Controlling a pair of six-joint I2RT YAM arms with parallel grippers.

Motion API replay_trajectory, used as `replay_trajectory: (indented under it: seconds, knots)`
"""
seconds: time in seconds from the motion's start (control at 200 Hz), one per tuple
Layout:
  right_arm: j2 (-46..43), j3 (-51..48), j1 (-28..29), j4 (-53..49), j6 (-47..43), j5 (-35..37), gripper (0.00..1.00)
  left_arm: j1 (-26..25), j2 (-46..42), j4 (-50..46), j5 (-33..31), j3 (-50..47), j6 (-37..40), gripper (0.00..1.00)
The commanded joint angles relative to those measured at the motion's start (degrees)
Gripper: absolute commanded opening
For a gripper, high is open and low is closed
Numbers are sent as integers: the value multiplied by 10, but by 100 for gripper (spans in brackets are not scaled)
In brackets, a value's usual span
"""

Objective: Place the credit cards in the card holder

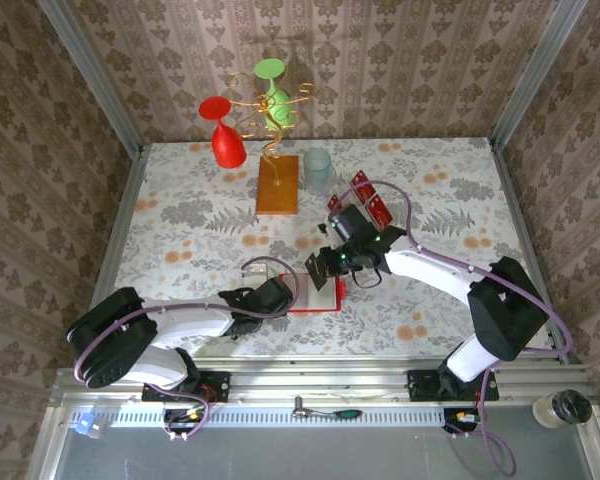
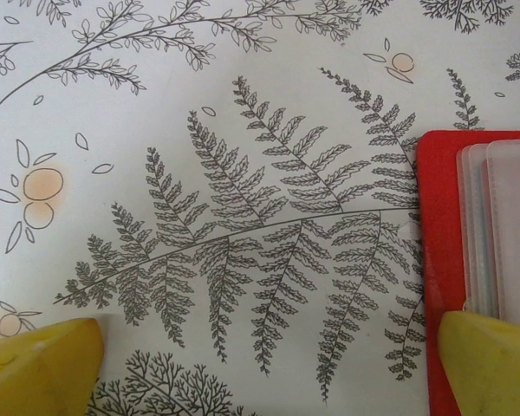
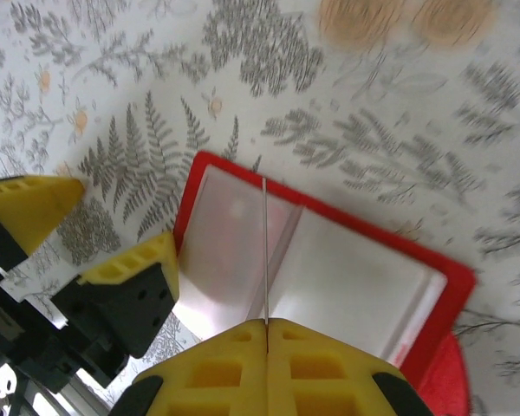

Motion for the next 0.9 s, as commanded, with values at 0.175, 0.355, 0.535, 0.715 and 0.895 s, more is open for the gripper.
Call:
replay_trajectory:
  seconds: [0.175, 0.355, 0.535, 0.715, 0.895]
  knots:
    - [22, -35, 30, 106, 45, 0, 0, -3, -17, -32, -14, 6, 3, 100]
    - [48, -37, 38, 119, 47, -2, 0, -3, -17, -36, -16, 8, 2, 100]
    - [71, -43, 43, 125, 39, 12, 0, -3, -35, -48, -19, 10, 4, 100]
    - [93, -43, 45, 135, 39, 8, 0, 4, -56, -55, -19, 12, 15, 100]
    - [98, -44, 46, 136, 40, 10, 0, 10, -53, -46, -9, 17, 28, 100]
